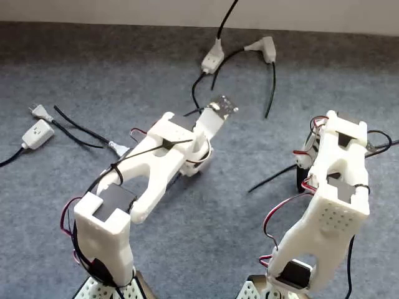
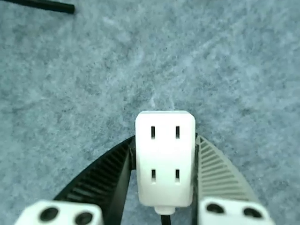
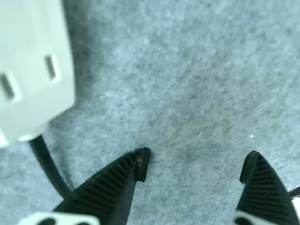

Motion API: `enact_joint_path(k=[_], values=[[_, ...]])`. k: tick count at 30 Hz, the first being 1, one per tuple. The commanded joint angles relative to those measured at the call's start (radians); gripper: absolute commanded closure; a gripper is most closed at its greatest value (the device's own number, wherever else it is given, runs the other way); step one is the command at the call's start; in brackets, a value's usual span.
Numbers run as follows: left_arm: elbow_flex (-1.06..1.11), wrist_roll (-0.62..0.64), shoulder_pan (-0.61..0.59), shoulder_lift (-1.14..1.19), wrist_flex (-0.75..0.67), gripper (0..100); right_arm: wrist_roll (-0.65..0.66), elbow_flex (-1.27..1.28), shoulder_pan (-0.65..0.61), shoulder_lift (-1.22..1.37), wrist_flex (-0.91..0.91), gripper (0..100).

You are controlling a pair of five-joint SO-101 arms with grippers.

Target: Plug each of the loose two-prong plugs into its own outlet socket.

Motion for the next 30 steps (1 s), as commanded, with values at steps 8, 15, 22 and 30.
enact_joint_path(k=[8, 15, 22, 30], values=[[-0.323, 0.025, 0.013, -0.045, 0.195, 76, -0.003, 0.01, -0.027, 0.007, -0.056, 66.3], [-0.559, -0.247, -0.125, -0.036, 0.368, 76, -0.003, 0.01, -0.027, 0.007, -0.056, 66.3], [-0.575, -0.726, -0.389, -0.033, 0.423, 76, -0.003, 0.01, -0.027, 0.007, -0.056, 66.3], [-0.456, -0.859, -0.483, -0.031, 0.35, 76, -0.003, 0.01, -0.027, 0.007, -0.056, 66.3]])
